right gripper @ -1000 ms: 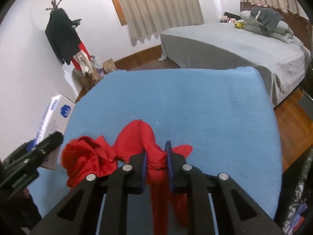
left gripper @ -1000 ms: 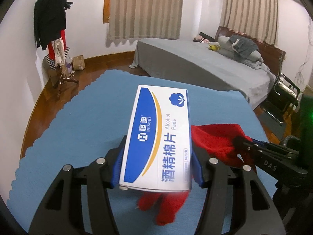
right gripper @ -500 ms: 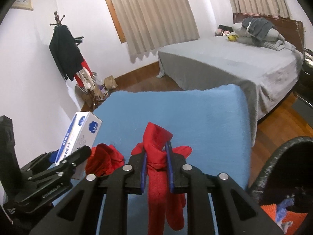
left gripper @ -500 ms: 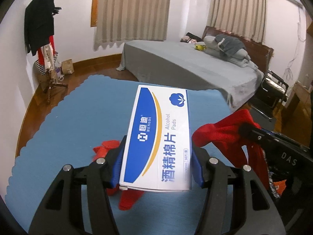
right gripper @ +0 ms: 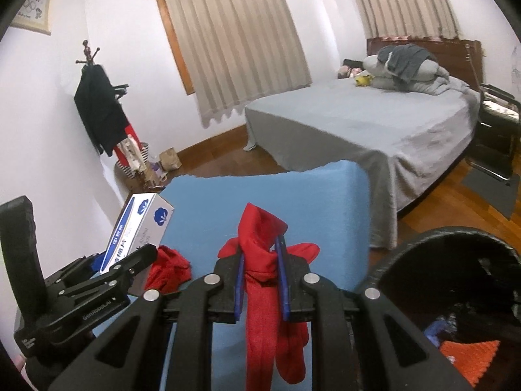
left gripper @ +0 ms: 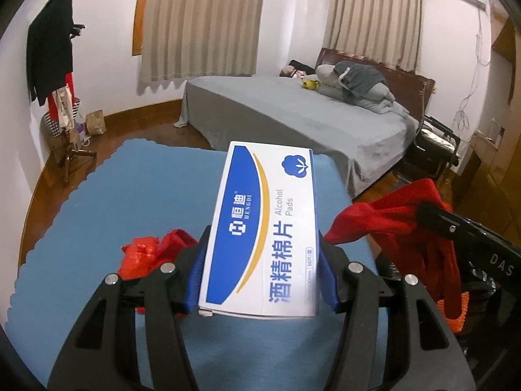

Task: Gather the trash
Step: 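Carry the box and red cloth over the bin and open both grippers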

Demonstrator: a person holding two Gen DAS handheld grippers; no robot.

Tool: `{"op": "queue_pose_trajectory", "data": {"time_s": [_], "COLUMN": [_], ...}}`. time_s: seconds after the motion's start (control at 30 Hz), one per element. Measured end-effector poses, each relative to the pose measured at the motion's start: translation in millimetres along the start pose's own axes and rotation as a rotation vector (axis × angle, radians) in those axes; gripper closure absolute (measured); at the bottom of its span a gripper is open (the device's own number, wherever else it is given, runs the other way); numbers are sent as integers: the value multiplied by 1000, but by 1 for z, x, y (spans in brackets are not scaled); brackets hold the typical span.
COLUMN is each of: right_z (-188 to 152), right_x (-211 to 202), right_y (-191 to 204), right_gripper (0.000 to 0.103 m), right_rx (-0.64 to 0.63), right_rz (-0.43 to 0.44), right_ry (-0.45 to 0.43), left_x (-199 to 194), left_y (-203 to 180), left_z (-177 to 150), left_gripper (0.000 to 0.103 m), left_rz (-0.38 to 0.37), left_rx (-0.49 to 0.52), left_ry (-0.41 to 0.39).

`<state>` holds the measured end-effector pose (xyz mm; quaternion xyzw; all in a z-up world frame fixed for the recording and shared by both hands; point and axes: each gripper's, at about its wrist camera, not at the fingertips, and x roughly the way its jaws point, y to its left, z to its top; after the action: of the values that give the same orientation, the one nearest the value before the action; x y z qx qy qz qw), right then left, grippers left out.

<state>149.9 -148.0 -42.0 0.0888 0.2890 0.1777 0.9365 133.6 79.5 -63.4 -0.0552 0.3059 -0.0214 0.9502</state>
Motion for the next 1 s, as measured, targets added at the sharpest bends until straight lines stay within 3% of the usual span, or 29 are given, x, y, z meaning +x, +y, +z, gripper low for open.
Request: {"op": "queue_pose_trajectory", "data": {"time_s": [0.5, 1.0], "right_z": [-10, -35], "right_x": [-55, -94], "right_y": [-70, -146], "right_gripper": [86, 86], "right_rx": [64, 148], "right_rz": [-150, -322], "right_ry": [-41, -41], "left_x": [-5, 21], "left_y": [-78, -179], "left_z": [-10, -35], "left_gripper": [48, 48], "left_rz": [-132, -328], "left_rx": [82, 186], "left_ry": [2, 46]}}
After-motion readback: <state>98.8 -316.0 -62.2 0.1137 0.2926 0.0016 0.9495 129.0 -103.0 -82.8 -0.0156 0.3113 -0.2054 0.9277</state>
